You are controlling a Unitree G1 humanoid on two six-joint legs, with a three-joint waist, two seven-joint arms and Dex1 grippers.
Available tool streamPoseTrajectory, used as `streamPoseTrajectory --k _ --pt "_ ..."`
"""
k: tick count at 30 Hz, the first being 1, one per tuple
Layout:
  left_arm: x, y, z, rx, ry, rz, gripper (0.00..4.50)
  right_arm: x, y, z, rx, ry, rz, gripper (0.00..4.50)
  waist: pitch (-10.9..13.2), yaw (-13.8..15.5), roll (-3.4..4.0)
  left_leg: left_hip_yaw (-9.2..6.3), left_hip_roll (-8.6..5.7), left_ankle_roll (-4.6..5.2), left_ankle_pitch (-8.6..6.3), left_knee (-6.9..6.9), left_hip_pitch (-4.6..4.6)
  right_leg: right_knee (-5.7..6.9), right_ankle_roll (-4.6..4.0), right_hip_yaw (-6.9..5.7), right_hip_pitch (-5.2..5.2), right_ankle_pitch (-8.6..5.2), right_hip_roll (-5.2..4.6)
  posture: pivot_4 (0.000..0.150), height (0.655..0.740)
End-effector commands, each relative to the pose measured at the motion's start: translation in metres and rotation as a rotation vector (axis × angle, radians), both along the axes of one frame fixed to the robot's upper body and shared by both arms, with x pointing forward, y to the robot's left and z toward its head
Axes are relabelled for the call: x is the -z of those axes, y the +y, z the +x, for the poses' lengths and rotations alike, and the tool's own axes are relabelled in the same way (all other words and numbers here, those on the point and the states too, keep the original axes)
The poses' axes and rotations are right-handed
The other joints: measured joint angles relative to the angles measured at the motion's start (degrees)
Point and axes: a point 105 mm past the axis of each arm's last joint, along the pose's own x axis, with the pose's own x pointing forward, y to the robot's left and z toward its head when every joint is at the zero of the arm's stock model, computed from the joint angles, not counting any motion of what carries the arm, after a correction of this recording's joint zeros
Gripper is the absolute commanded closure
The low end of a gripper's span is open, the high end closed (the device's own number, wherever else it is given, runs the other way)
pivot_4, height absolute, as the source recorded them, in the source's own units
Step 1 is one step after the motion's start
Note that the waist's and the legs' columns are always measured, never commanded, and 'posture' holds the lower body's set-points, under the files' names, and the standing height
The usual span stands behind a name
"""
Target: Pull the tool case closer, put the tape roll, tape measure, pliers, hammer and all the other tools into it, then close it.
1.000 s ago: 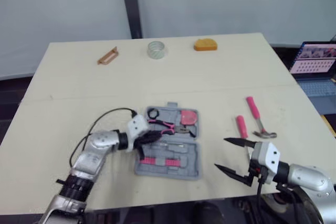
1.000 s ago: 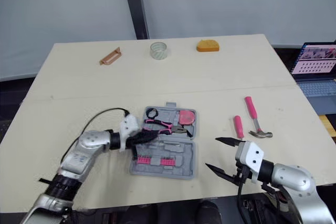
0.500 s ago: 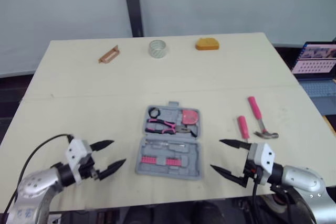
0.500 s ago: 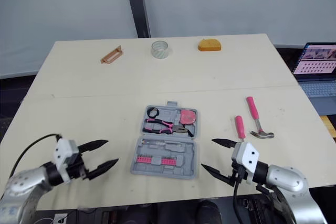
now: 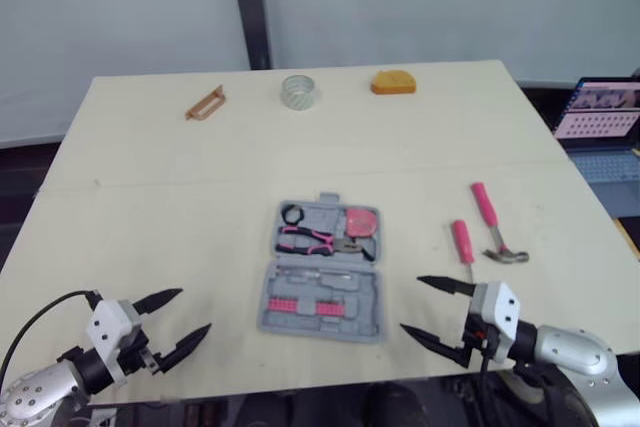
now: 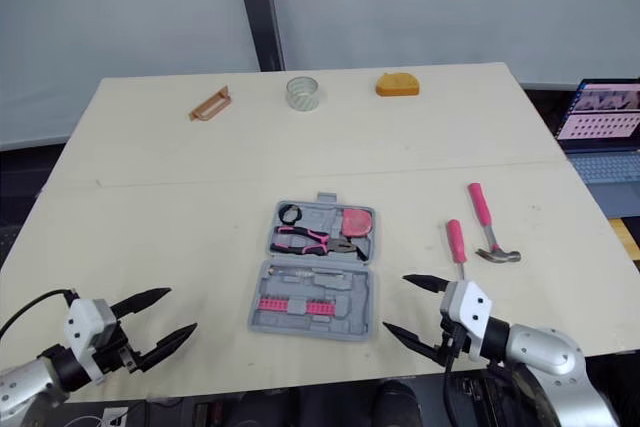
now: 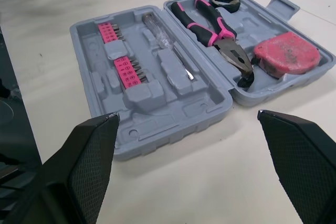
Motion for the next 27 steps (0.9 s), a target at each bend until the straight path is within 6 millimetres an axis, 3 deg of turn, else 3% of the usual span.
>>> streamPoseTrajectory --k 1,9,16,22,25,27 --pt "-0.012 -0.009 -0.001 0.073 -0.025 -0.023 0.04 -0.006 0.002 0.001 -0.008 -0.038 0.011 0.0 0.03 0.0 0.01 0.0 0.0 0.0 0.0 0.0 0.0 0.0 0.0 0.0 0.0 0.0 0.0 0.15 0.74" --pt "-0.056 -0.056 -0.009 0.454 -0.081 -0.062 0.04 -0.015 -0.009 0.009 0.108 -0.063 0.032 0.0 0.33 0.12 0.09 0.01 0.01 0.0 0.0 0.03 -0.01 0.01 -0.01 0.02 0.0 0.01 0.0 0.15 0.74" --pt "-0.059 -0.072 -0.005 0.533 -0.097 -0.102 0.04 -0.017 -0.011 0.0 0.155 -0.054 0.032 0.0 0.4 -0.05 0.18 0.05 0.02 0.0 0.0 -0.04 -0.01 -0.01 -0.01 0.04 -0.05 0.01 0.02 0.15 0.74" --pt "-0.056 -0.073 0.001 0.554 -0.107 -0.1 0.04 -0.016 -0.019 -0.002 0.202 -0.062 0.025 0.0 0.4 0.02 0.17 0.05 0.02 0.0 0.0 0.01 -0.02 0.01 0.0 0.06 -0.04 0.02 0.02 0.15 0.74" --pt "-0.056 -0.072 0.003 0.555 -0.116 -0.101 0.04 -0.02 -0.029 0.002 0.275 -0.081 0.033 0.0 0.41 0.07 0.17 0.05 0.02 0.0 0.0 0.01 -0.02 0.01 0.0 0.05 -0.05 0.02 0.02 0.15 0.74" --pt "-0.059 -0.072 0.009 0.555 -0.132 -0.105 0.04 -0.032 -0.051 0.012 0.372 -0.109 0.034 0.0 0.42 0.09 0.18 0.05 0.02 0.0 0.0 0.01 -0.02 0.01 0.0 0.06 -0.05 0.02 0.02 0.15 0.74"
